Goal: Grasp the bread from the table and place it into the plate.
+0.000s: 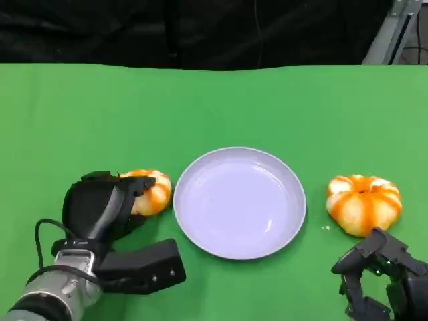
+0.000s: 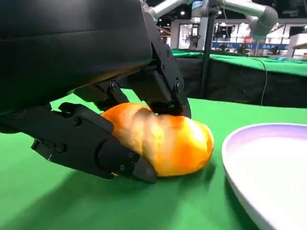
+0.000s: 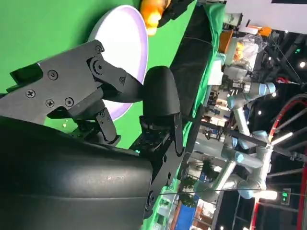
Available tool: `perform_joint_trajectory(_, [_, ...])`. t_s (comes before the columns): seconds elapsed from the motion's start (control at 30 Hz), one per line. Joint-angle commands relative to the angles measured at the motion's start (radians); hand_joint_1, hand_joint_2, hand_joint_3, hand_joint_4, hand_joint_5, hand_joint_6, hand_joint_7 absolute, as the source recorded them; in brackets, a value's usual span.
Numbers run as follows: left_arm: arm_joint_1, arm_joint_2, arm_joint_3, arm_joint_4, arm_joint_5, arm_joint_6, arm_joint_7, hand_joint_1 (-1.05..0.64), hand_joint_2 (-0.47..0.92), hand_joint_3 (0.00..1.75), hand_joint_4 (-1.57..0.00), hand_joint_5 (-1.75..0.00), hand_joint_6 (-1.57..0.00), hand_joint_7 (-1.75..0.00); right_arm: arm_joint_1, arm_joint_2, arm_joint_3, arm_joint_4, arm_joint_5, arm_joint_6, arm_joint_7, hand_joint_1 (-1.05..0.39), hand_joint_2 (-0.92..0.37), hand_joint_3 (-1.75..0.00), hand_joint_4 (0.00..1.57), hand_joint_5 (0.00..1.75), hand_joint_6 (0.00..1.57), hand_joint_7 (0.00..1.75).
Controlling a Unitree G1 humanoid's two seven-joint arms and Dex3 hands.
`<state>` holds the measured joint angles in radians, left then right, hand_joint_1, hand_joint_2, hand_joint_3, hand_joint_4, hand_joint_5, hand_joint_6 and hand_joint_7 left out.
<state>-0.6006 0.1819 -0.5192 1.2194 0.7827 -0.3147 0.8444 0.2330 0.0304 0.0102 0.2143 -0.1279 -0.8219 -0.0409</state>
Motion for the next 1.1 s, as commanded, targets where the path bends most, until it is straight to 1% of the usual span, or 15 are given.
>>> perform_joint_trajectory(0.03, [-0.024,0.035,0.031,-0.031,-0.032,-0.03,0.025,-0.02,0.92,0.21,-0.76,-1.38,-1.21,-0.45,0.01,-0.013,-0.007,-0.018,0.004,0.021,-0.005,-0.12,-0.68,-0.9,0.8,1.75,0.73,1.5])
perform_joint_trajectory(0.07, [-0.026,0.037,0.034,-0.037,-0.035,-0.033,0.025,-0.02,0.92,0.24,-0.73,-1.46,-1.01,-0.86,0.011,-0.013,-0.007,-0.022,0.003,0.026,-0.005,-0.13,-0.68,-0.9,0.8,1.75,0.73,1.51])
perform_joint_trajectory(0.1, [-0.025,0.038,0.034,-0.038,-0.036,-0.033,0.025,-0.03,0.92,0.25,-0.72,-1.48,-0.94,-1.02,0.012,-0.013,-0.007,-0.023,0.003,0.028,-0.005,-0.13,-0.68,-0.9,0.8,1.75,0.73,1.51])
perform_joint_trajectory(0.17, [-0.024,0.039,0.033,-0.039,-0.037,-0.034,0.024,-0.03,0.92,0.26,-0.72,-1.51,-0.87,-1.15,0.012,-0.012,-0.007,-0.025,0.003,0.03,-0.005,-0.13,-0.69,-0.9,0.8,1.75,0.73,1.51])
perform_joint_trajectory(0.23, [-0.032,0.049,0.043,-0.081,-0.04,-0.038,0.022,-0.03,0.92,0.26,-0.71,-1.51,-0.86,-1.18,0.01,-0.016,-0.007,-0.02,0.01,0.024,0.0,-0.13,-0.69,-0.9,0.8,1.75,0.73,1.51])
perform_joint_trajectory(0.27, [-0.039,0.061,0.051,-0.12,-0.04,-0.045,0.023,-0.02,0.91,0.3,-0.67,-1.57,-0.79,-1.28,0.008,-0.018,-0.007,-0.015,0.015,0.02,0.003,-0.13,-0.69,-0.89,0.79,1.75,0.72,1.51])
perform_joint_trajectory(0.33, [-0.045,0.085,0.058,-0.199,-0.032,-0.047,0.005,-0.02,0.89,0.38,-0.63,-1.61,-0.72,-1.36,0.007,-0.018,-0.006,-0.012,0.021,0.02,0.007,-0.12,-0.69,-0.89,0.79,1.75,0.72,1.51])
perform_joint_trajectory(0.37, [-0.042,0.091,0.058,-0.223,-0.029,-0.044,-0.003,-0.03,0.82,0.51,-0.63,-1.59,-0.73,-1.34,0.007,-0.017,-0.005,-0.014,0.02,0.022,0.007,-0.12,-0.69,-0.89,0.79,1.75,0.72,1.51])
perform_joint_trajectory(0.5, [-0.022,0.091,0.062,-0.337,-0.037,-0.039,-0.065,-0.02,0.66,0.76,-0.64,-1.54,-0.76,-1.26,0.01,-0.019,-0.006,-0.017,0.018,0.023,0.008,-0.12,-0.69,-0.89,0.79,1.75,0.72,1.51])
perform_joint_trajectory(0.7, [0.004,0.088,0.067,-0.424,-0.037,-0.029,-0.119,-0.01,0.63,0.78,-0.68,-1.43,-0.78,-1.18,0.009,-0.019,-0.006,-0.012,0.023,0.016,0.011,-0.12,-0.69,-0.9,0.8,1.75,0.72,1.52])
perform_joint_trajectory(0.73, [0.011,0.065,0.055,-0.443,-0.036,-0.039,-0.13,-0.01,0.63,0.78,-0.68,-1.43,-0.78,-1.18,0.007,-0.017,-0.007,-0.011,0.017,0.016,0.007,-0.12,-0.69,-0.9,0.8,1.75,0.72,1.52])
perform_joint_trajectory(0.77, [0.016,0.048,0.046,-0.459,-0.035,-0.047,-0.139,-0.01,0.64,0.71,-0.72,-1.39,-0.87,-0.98,0.005,-0.016,-0.008,-0.01,0.013,0.016,0.004,-0.12,-0.69,-0.9,0.8,1.75,0.72,1.52])
perform_joint_trajectory(0.87, [0.029,0.008,0.019,-0.483,-0.031,-0.063,-0.175,-0.04,0.75,0.51,-0.73,-1.36,-1.0,-0.67,-0.001,-0.015,-0.008,0.001,0.011,0.004,0.001,-0.12,-0.68,-0.92,0.8,1.74,0.74,1.5])
perform_joint_trajectory(1.07, [0.025,-0.037,-0.007,-0.459,-0.017,-0.071,-0.206,-0.04,0.84,0.33,-0.76,-1.25,-1.02,-0.57,0.008,-0.01,-0.002,-0.013,0.019,0.016,0.004,-0.11,-0.66,-0.94,0.8,1.73,0.75,1.48])
perform_joint_trajectory(1.1, [0.02,-0.048,-0.013,-0.44,-0.012,-0.072,-0.199,-0.04,0.87,0.26,-0.75,-1.32,-0.98,-0.69,0.009,-0.01,-0.003,-0.014,0.015,0.015,0.003,-0.11,-0.66,-0.95,0.8,1.73,0.75,1.48])
